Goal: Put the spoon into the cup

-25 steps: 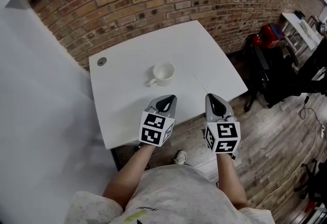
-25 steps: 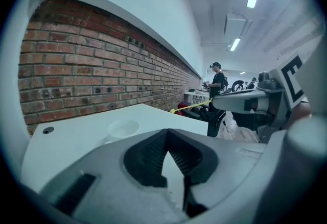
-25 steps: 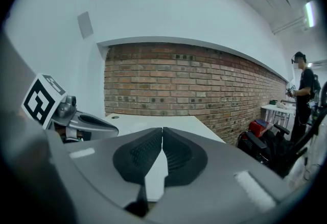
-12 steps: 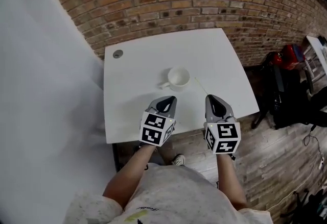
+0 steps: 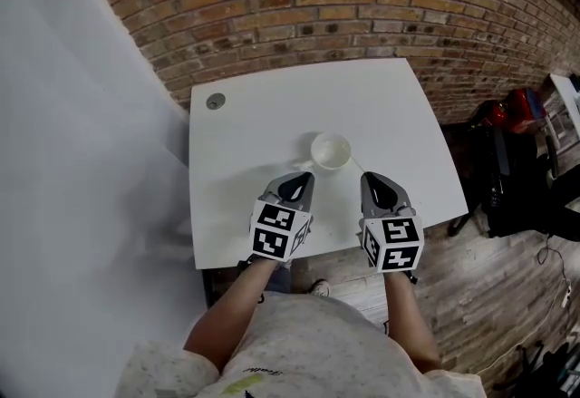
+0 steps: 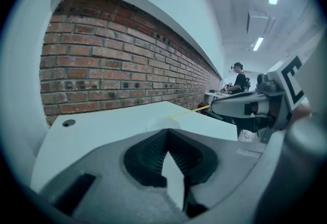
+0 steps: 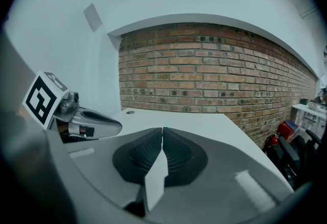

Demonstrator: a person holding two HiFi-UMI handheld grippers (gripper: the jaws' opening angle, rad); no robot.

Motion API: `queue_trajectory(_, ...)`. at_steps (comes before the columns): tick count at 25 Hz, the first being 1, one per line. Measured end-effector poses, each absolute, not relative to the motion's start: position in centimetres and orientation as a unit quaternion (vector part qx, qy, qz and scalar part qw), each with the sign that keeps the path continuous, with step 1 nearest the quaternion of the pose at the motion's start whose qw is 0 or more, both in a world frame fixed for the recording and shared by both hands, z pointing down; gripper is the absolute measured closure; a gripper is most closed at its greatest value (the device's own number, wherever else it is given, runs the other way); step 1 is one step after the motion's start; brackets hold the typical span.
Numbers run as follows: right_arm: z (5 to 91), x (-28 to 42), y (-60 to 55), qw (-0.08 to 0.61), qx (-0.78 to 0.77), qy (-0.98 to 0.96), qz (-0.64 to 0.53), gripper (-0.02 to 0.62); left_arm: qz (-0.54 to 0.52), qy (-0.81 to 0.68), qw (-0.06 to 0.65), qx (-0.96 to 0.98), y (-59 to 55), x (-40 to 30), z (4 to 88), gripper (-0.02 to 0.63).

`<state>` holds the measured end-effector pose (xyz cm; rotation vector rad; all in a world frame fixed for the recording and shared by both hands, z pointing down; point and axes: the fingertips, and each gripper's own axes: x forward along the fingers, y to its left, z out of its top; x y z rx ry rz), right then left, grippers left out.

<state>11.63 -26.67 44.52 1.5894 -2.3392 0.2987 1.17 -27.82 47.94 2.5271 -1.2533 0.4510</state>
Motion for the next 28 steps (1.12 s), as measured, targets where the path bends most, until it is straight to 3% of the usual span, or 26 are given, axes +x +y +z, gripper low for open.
queue_trajectory(28,50.8,7.0,-32.3,0.211,0.548,-0.789,0.182,0.578,0.164,-0.396,0.146,0.892,-34.7,-2.5,48.9,0.614)
